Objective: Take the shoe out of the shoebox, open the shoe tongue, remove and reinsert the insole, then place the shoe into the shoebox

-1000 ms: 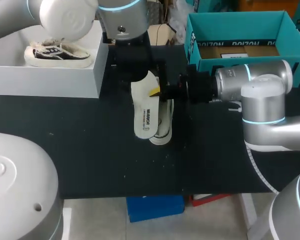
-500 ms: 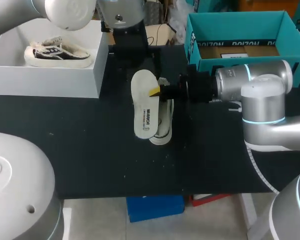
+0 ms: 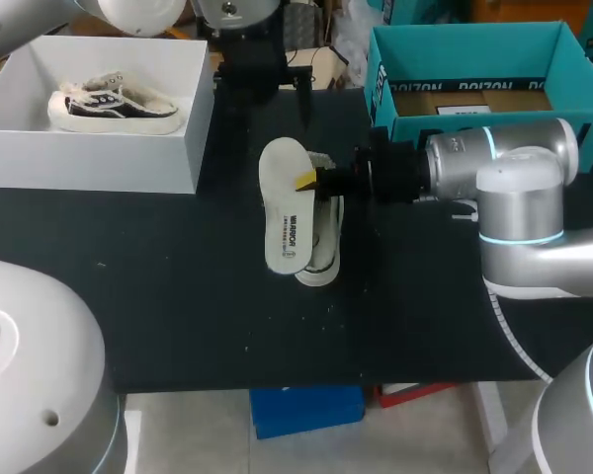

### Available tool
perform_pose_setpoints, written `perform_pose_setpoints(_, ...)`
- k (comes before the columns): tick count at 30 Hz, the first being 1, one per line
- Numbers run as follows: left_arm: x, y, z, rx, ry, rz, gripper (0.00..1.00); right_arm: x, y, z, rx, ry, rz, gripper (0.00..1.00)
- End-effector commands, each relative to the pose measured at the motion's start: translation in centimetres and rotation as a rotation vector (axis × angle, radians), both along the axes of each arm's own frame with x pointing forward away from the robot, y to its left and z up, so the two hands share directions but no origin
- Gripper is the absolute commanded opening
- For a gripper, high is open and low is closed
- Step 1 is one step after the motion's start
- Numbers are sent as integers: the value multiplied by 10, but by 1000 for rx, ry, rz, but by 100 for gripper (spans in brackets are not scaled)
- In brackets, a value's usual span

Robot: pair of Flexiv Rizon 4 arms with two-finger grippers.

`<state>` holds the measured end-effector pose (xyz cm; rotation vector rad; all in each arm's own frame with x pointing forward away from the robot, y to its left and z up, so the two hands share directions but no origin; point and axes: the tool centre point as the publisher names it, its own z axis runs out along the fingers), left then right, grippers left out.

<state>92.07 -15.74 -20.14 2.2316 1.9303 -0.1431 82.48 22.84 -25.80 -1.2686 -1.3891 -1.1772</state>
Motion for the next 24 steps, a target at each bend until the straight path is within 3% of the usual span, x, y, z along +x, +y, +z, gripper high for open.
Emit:
perform_pose_setpoints(1, 8, -8, -6, 8, 14, -1, 100, -1, 1, 0, 0, -1, -3, 0)
perform_pose_setpoints(6, -1, -12, -6, 0, 16, 8, 100, -1, 1, 0, 0, -1, -3, 0)
perform_pose_setpoints(11, -23, -12, -6, 3, 18, 15, 100, -1, 1, 0, 0, -1, -3, 0)
perform_pose_setpoints(24, -118, -10, -18, -28, 53, 85, 100, -1, 1, 0, 0, -1, -3, 0)
